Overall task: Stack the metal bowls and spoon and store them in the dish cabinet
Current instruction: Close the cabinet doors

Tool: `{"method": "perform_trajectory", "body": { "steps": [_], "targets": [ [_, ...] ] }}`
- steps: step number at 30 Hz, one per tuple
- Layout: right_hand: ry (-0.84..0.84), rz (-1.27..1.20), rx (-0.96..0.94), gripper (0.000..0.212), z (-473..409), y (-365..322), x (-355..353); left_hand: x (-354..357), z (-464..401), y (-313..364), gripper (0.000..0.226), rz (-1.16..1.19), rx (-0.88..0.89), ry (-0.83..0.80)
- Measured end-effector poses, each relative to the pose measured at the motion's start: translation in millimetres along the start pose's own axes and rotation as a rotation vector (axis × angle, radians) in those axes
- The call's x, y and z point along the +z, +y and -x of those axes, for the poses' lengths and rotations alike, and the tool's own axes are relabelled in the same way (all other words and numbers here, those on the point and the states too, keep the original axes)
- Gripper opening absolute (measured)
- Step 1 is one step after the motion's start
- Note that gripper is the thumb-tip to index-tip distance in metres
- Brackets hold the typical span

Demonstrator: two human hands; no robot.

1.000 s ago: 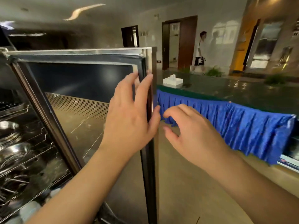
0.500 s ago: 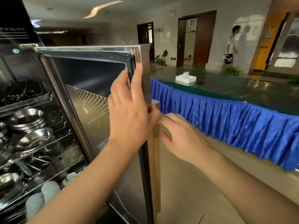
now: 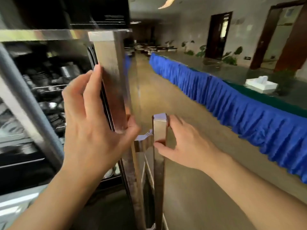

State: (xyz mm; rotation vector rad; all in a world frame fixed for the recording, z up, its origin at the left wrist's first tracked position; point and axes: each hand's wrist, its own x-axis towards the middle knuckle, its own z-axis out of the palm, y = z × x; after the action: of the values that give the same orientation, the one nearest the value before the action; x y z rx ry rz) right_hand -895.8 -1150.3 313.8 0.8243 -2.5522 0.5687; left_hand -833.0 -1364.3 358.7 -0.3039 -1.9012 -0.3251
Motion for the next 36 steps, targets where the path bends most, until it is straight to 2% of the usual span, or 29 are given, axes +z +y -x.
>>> {"method": "perform_trajectory", "body": {
  "steps": [3, 6, 10, 12, 14, 18, 25, 30, 36],
  "targets": [
    [-0.012, -0.057, -0.12, 0.063, -20.1, -29.3, 18.7, -26.4, 9.2, -29.6, 0.088, -0.124, -0.074, -0.018],
    [-0.002, -0.107, -0.242, 0.05, -38.8, -58.3, 36.5, -47.9, 16.5, -59.5, 0.082, -0.254, -0.117, -0.043],
    [-0.02, -0.197, -0.33, 0.052, -65.1, -95.1, 64.3, -68.8, 21.2, -99.6, 0.066, -0.385, -0.201, -0.045],
    [-0.068, -0.249, -0.355, 0.055, -82.0, -112.4, 83.6, -77.6, 22.0, -123.8, 0.067, -0.426, -0.26, -0.068],
    [-0.114, -0.3, -0.357, 0.061, -98.2, -127.9, 102.9, -82.3, 24.6, -148.6, 0.068, -0.47, -0.288, -0.092],
    [-0.157, -0.371, -0.345, 0.049, -132.2, -161.4, 137.7, -84.5, 31.1, -195.1, 0.078, -0.515, -0.374, -0.123],
    [-0.221, -0.416, -0.283, 0.043, -195.2, -211.5, 194.4, -76.5, 31.5, -280.7, 0.059, -0.525, -0.418, -0.113],
    [-0.196, -0.442, -0.241, 0.038, -245.0, -246.4, 236.0, -68.0, 25.8, -355.8, 0.047, -0.486, -0.45, -0.181],
    [-0.216, -0.389, -0.187, 0.04, -301.0, -276.6, 282.7, -50.7, 14.3, -442.4, 0.043, -0.448, -0.431, -0.222]
  ]
}}
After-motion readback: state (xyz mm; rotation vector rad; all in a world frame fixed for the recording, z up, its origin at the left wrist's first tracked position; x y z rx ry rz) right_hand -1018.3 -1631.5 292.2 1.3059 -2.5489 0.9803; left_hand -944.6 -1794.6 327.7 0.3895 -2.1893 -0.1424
